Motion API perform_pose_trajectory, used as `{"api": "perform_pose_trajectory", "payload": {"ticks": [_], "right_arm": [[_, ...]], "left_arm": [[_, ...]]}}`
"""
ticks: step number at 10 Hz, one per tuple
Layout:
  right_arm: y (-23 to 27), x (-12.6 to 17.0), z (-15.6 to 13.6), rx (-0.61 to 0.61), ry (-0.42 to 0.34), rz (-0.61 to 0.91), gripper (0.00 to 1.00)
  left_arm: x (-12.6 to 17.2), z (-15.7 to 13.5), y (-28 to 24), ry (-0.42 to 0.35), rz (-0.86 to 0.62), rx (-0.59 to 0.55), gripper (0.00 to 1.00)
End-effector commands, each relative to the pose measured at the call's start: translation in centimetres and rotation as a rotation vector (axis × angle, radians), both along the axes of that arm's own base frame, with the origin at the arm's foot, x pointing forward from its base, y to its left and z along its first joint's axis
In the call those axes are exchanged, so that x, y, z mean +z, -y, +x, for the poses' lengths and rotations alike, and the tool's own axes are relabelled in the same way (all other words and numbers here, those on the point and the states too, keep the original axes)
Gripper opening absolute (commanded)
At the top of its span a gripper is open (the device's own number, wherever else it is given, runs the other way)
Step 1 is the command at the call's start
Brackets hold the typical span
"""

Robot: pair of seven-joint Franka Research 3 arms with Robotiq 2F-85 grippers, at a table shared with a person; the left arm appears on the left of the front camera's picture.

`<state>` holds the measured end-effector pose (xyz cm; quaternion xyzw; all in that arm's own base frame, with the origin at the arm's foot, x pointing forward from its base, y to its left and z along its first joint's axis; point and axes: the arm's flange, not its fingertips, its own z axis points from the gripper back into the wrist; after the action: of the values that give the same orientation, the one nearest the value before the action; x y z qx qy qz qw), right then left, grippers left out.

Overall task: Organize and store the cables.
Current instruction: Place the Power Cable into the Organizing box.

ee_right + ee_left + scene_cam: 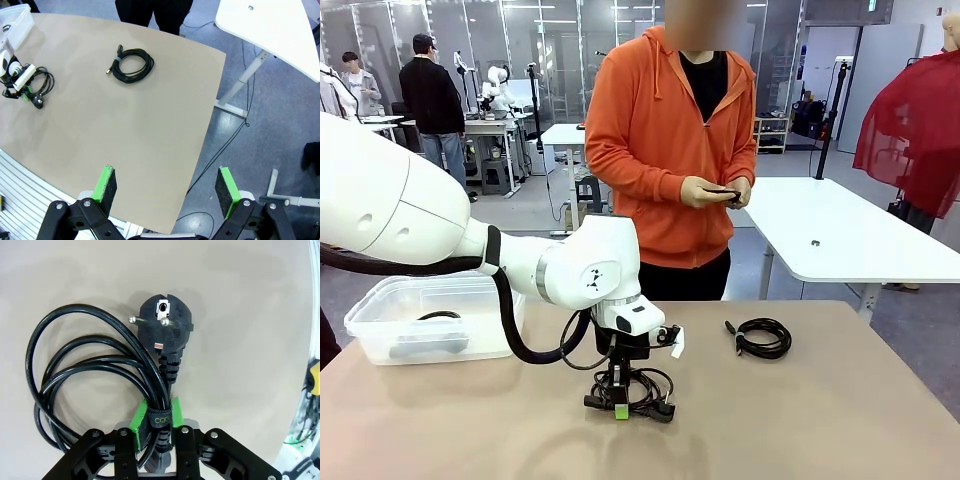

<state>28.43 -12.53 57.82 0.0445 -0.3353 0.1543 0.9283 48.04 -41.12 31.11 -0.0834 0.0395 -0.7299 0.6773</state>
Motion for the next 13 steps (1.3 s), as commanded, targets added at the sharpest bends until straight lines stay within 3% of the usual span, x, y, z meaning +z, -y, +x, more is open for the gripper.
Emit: {"api": "perform_pose_trajectory", "payload": {"ticks": [1, 3, 4, 6, 9, 10, 13], "right_arm": [[0.0, -0.4, -0.1, 0.002, -0.002, 0.005, 1.0], [0.0, -0.4, -0.1, 0.002, -0.002, 0.005, 1.0], [0.0, -0.4, -0.1, 0.002, -0.002, 0.005, 1.0], [0.0, -0.4, -0.1, 0.002, -0.002, 0.005, 1.0], [0.0, -0.4, -0.1, 0.002, -0.002, 0.005, 1.0], [0.0, -0.4, -0.1, 0.002, -0.002, 0.005, 1.0], [0.0, -0.4, -0.1, 0.002, -0.002, 0.005, 1.0]], "left_arm": [[3.8, -2.1, -0.6, 0.055, -0.013, -0.028, 0.0], [10.2, -5.0, -1.2, 0.118, -0.018, -0.074, 0.0], [12.5, -6.0, -1.8, 0.11, -0.033, -0.064, 0.0], [15.8, -7.7, -2.0, 0.171, -0.037, -0.026, 0.0], [17.6, -7.8, -1.5, 0.244, -0.076, -0.035, 0.0], [18.2, -7.7, -1.3, 0.204, -0.043, -0.038, 0.0], [18.2, -7.7, -1.3, 0.204, -0.043, -0.038, 0.0]]}}
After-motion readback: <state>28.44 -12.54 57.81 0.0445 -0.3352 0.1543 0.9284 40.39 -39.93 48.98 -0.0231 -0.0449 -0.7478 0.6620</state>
